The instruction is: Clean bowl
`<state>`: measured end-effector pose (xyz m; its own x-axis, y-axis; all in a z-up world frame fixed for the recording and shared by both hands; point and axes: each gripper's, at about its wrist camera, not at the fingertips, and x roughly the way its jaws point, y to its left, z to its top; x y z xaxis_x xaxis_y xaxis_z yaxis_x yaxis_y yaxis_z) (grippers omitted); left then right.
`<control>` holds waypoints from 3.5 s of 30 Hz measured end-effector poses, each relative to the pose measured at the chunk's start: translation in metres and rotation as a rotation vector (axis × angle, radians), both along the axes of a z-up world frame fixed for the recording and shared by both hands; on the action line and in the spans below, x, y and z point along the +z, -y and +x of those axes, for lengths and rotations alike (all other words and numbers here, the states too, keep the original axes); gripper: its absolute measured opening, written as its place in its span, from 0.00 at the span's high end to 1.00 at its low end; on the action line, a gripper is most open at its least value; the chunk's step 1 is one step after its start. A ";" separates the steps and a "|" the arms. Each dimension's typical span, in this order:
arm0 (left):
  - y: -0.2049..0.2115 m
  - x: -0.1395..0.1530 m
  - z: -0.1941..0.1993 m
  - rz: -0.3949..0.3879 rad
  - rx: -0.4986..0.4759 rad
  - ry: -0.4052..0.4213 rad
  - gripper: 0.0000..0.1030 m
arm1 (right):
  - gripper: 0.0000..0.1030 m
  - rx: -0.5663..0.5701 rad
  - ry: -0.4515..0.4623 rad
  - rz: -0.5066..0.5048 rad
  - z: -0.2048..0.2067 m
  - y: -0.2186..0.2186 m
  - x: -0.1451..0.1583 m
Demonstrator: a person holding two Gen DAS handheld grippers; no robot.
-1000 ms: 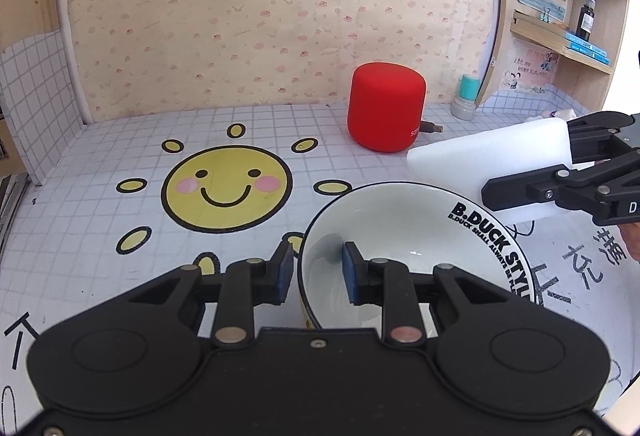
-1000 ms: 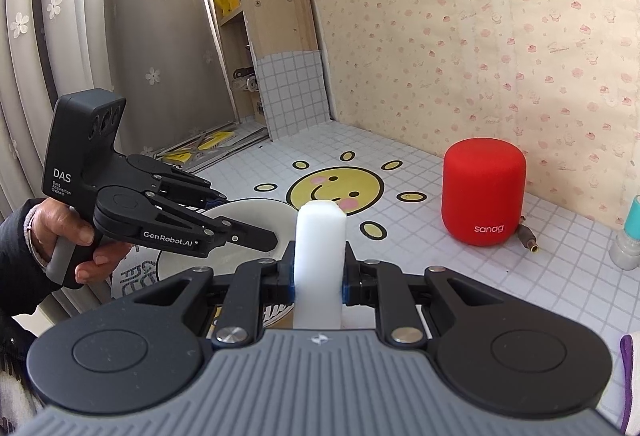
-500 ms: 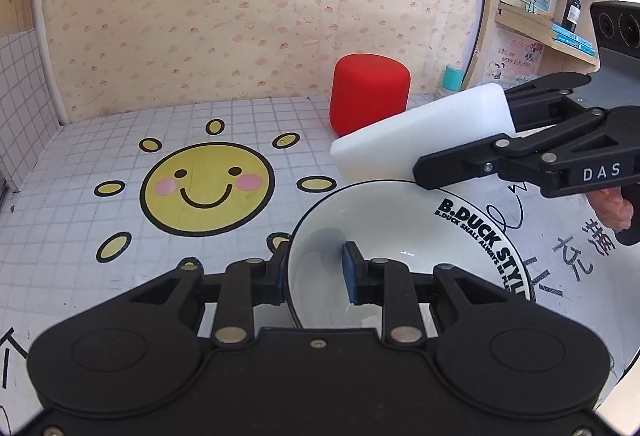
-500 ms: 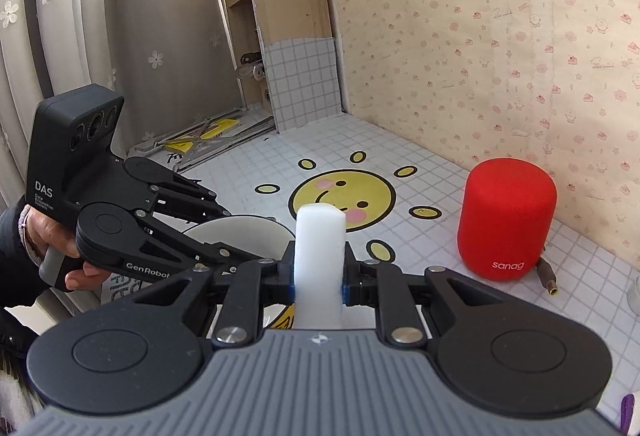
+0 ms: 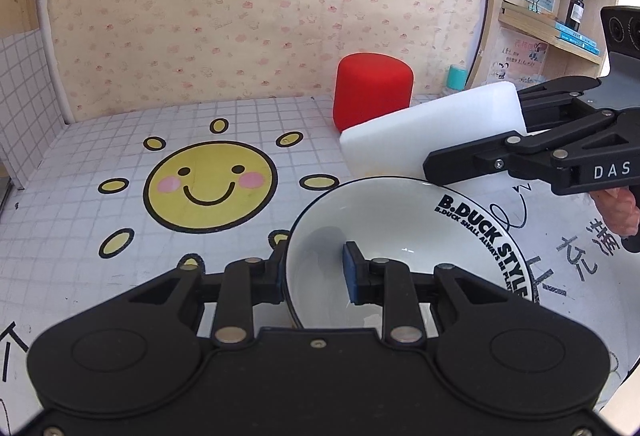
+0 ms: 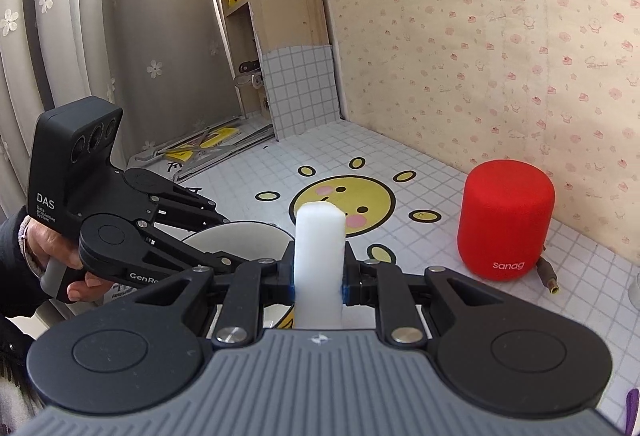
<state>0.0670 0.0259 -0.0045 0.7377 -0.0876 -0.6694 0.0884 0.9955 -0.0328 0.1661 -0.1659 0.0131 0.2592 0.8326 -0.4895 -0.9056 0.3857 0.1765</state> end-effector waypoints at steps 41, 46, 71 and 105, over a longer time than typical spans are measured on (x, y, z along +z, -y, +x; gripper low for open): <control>0.001 -0.001 -0.005 -0.013 0.036 0.003 0.72 | 0.80 0.011 0.001 -0.003 0.004 -0.016 0.000; 0.001 -0.001 -0.004 -0.017 0.039 0.001 0.72 | 0.80 0.019 -0.001 -0.001 0.006 -0.024 0.000; 0.005 -0.003 -0.011 -0.006 0.123 0.008 0.72 | 0.80 -0.029 -0.010 0.024 -0.024 0.028 -0.005; -0.001 0.001 0.006 -0.014 -0.093 -0.012 0.68 | 0.80 -0.031 -0.021 0.022 -0.011 0.016 -0.006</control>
